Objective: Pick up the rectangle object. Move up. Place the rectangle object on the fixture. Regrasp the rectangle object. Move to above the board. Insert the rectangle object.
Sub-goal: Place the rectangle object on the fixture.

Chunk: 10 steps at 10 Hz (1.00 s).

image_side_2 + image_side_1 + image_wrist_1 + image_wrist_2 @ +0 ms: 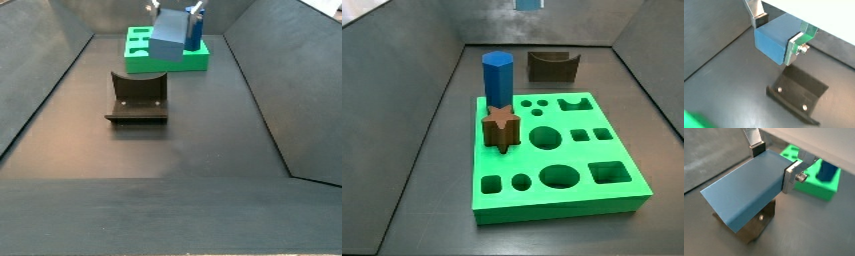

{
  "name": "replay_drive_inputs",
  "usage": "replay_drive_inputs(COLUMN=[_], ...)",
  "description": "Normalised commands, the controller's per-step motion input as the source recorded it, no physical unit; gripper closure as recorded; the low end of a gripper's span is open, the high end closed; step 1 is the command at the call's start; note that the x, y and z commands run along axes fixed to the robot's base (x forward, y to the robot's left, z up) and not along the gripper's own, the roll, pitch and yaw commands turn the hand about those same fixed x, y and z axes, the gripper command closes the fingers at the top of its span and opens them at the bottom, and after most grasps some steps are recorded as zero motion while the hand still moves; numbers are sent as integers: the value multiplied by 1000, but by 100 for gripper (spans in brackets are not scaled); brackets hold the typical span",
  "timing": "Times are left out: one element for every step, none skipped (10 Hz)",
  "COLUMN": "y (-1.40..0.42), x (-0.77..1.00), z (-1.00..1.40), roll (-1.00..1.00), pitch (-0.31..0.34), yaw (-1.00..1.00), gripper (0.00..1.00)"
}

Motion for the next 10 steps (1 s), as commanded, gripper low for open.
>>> replay_drive_inputs(y=[-60,-6,7,26,38,44,45,49,50,50], x=[1000,997,948,846,740,664,614,495,448,357], z=[53,17,9,-4,-17,-20,-21,-21,-19,-22], roll=[-1000,-1000,-1000,-1000,-1000,-1000,-1000,-861,-755,-535], pitch=[113,141,153,180,209,229,243,235,216,173], yaw=[263,223,203,158,103,57,26,-63,-96,-138], gripper=[100,100,100,100,100,100,100,100,100,100])
